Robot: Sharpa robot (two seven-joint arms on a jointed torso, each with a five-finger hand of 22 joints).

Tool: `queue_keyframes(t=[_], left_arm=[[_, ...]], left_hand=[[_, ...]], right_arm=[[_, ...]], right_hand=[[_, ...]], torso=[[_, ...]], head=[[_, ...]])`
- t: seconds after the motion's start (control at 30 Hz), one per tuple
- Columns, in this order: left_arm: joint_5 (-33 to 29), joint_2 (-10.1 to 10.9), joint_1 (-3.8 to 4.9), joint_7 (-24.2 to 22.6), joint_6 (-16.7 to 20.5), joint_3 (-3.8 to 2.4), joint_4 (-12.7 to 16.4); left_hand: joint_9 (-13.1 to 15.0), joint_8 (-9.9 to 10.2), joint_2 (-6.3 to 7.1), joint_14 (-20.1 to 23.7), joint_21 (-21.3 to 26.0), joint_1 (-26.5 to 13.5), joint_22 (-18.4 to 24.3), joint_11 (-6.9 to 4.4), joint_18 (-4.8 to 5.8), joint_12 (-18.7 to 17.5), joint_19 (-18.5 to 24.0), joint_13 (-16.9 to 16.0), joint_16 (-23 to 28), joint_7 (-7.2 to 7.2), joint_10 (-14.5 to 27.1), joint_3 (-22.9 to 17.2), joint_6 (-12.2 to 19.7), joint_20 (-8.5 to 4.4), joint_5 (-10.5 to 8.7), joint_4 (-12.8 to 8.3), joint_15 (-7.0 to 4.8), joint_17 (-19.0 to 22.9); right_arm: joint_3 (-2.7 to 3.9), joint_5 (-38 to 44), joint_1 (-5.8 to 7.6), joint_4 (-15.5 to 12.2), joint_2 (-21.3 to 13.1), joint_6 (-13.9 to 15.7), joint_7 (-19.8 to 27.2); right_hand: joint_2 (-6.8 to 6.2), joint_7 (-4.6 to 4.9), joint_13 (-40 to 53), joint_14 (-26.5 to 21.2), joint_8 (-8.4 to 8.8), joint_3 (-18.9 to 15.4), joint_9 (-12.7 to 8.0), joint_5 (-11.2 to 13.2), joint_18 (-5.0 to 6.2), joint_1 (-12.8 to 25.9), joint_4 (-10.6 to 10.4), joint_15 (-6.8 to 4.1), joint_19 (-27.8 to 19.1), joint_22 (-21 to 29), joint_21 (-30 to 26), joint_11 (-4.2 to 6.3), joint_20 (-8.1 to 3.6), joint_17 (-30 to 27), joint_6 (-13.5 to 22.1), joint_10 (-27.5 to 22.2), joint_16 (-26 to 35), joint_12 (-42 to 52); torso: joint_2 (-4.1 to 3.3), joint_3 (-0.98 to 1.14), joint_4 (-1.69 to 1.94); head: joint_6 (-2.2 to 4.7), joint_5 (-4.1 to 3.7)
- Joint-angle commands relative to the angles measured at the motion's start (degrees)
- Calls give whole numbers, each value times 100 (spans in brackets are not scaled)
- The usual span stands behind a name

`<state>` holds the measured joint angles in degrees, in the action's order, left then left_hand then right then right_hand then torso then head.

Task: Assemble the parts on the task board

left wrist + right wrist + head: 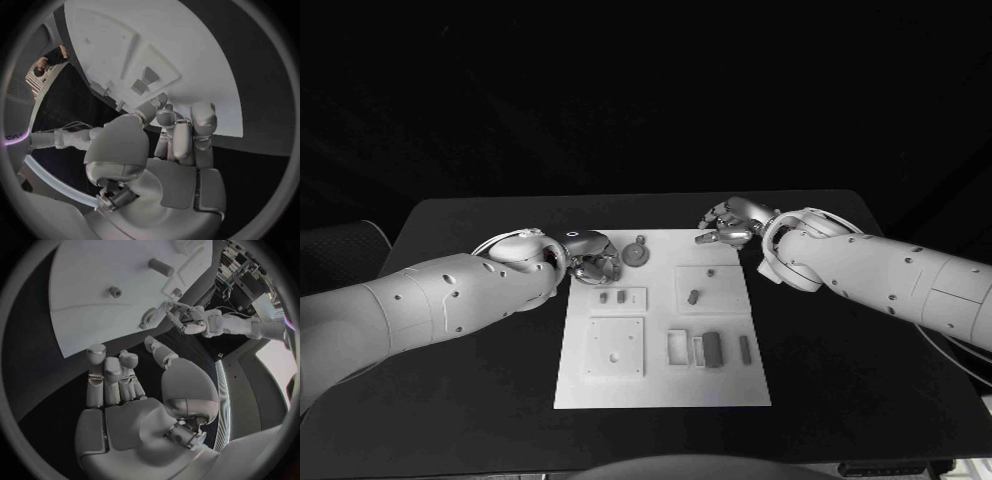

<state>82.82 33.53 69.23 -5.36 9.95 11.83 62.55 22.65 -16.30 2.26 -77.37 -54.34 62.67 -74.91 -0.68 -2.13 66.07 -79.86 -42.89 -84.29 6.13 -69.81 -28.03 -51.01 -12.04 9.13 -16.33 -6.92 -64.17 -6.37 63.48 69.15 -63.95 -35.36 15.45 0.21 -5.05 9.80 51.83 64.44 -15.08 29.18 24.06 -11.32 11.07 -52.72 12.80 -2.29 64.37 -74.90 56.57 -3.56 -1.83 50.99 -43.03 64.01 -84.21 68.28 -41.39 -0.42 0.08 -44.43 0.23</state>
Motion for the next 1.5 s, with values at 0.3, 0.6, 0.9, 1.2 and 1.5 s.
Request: queue_keyframes(t=[0.3, 0.6, 0.9, 1.2, 1.5], left_arm=[[-111, 2, 0, -30, -16, 1, -21], [-111, 62, -1, -46, 95, -3, -20], [-537, 275, 71, -127, 230, -90, -42], [-2094, 572, 194, -249, 352, -330, 75], [-3784, 829, 241, -355, 477, -360, 365]], left_hand=[[-82, 240, 110, -7, 32, 58, -31, -29, -699, -25, -12, 8, 49, -56, 2, 286, 520, -29, -54, -6, -16, -3], [-67, 216, 87, -13, 36, 99, -29, -29, -703, -26, -14, 10, 52, -55, -2, 293, 489, -34, -42, -3, -19, -12], [22, 32, 92, 128, 86, 159, -16, -1, -692, -79, 46, 25, 185, -26, 83, 279, 178, -16, -9, 5, 6, 249], [115, -125, -9, 943, 548, 128, 136, 90, -685, -549, 599, 194, 1002, 63, 797, 121, -139, 58, 145, 38, 86, 1046], [249, -121, 108, 1960, 2634, -294, 1480, 371, -211, -3179, 1906, 1831, 3501, 265, 893, -210, 81, 564, -62, 16, 598, 2187]], right_arm=[[1, 41, -1, -3, -1, -26, 22], [1, 41, -1, 5, -2, -19, 31], [1, 41, -1, -2, -73, 56, 69], [1, -142, 0, -202, -335, 193, 409], [-7, -80, -3, -626, -636, 294, 589]], right_hand=[[21, 45, -8, 33, -22, 6, -6, -28, 393, 49, -8, -21, -1, -66, -16, -10, -26, -9, 8, -12, -34, 33], [21, 45, -8, 33, -22, 6, -7, -29, 393, 48, -8, -21, -1, -66, -16, -10, -27, -9, 8, -12, -34, 33], [24, 44, -10, 33, -26, 20, -7, -30, 393, 6, 29, -22, -3, -68, -17, -8, -31, -10, 5, -13, -34, 35], [64, 37, -13, 37, -46, 49, -1, -30, 393, -142, 181, -28, -2, -73, -12, -1, -39, -13, -19, -3, -33, 45], [65, 14, -18, 45, -97, 66, 18, -27, 393, -506, 393, -48, -5, -83, -1, 20, -46, -18, -92, 13, -32, 57]], torso=[[0, 1, -2], [1, -1, -1], [2, -2, -4], [6, 4, 13], [-1, 9, -3]], head=[[-4, -4], [6, -8], [52, -14], [91, -25], [152, -61]])
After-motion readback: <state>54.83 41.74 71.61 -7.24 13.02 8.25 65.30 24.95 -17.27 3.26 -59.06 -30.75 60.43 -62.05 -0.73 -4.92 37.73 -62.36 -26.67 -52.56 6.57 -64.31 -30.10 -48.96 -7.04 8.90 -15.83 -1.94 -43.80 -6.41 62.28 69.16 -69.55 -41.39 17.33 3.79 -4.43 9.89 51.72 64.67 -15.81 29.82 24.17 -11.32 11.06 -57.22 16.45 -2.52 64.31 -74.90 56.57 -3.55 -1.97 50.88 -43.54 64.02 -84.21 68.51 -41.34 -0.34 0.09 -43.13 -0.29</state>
